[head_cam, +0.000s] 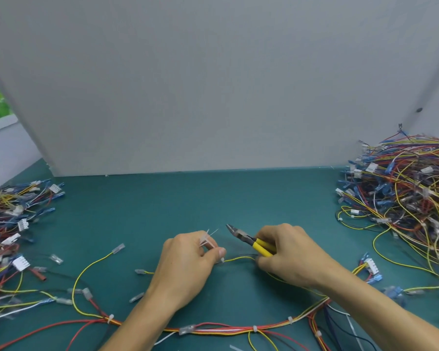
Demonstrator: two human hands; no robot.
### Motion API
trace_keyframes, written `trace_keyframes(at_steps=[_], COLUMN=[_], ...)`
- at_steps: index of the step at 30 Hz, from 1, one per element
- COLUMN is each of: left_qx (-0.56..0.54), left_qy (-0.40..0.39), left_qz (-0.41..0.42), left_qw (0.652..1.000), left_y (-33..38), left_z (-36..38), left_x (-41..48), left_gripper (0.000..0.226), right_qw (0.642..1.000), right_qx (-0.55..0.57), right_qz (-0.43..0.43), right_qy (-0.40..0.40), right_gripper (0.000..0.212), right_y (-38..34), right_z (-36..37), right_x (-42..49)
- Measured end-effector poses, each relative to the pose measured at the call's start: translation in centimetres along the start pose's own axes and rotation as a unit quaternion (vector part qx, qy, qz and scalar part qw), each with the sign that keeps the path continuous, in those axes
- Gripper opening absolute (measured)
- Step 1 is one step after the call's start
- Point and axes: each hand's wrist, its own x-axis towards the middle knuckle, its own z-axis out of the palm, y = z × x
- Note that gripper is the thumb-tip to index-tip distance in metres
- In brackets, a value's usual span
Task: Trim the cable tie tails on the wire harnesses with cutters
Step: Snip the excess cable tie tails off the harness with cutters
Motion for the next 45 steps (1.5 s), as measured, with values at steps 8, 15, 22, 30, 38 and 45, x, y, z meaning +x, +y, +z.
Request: trace_keyframes(at_steps=[8, 15, 22, 30, 38, 45], left_qx=[-0.12, 0.071, 0.055, 0.052, 0.026, 0.011], left_qy=[-0.012, -0.01, -0.007, -0.018, -0.003, 0.009], left_qz=[0.039, 0.143, 0.148, 0.146, 0.147, 0.153], left_qw=[0.992, 0.987, 0.987, 0.988, 0.989, 0.988], left_y=[-0.9, -1.5, -1.4, -1.4, -1.6, -1.7], left_z=[0.3, 1.1, 0.6, 0.5, 0.7, 0.9], left_x=[-0.3, -0.3, 0.0, -0.1, -0.1, -0.3], left_gripper=[0.02, 0.021, 0.019, 0.025, 0.016, 0.02], right_qw=[0.999, 0.995, 0.962, 0.95, 0.95, 0.958], right_qx=[-0.045, -0.099, -0.268, -0.3, -0.302, -0.267], right_qz=[0.023, 0.006, -0.053, -0.079, -0.071, -0.082], right_qy=[-0.02, -0.033, 0.004, -0.034, -0.047, -0.07], right_gripper=[0.009, 0.014, 0.012, 0.007, 0.017, 0.012], right_y=[-0.9, -0.9, -1.9, -3.3, -3.2, -3.5], right_z=[0.4, -1.2, -2.2, -0.9, -0.2, 0.4], right_x=[0.0, -0.9, -3.0, -3.2, -3.0, -3.6])
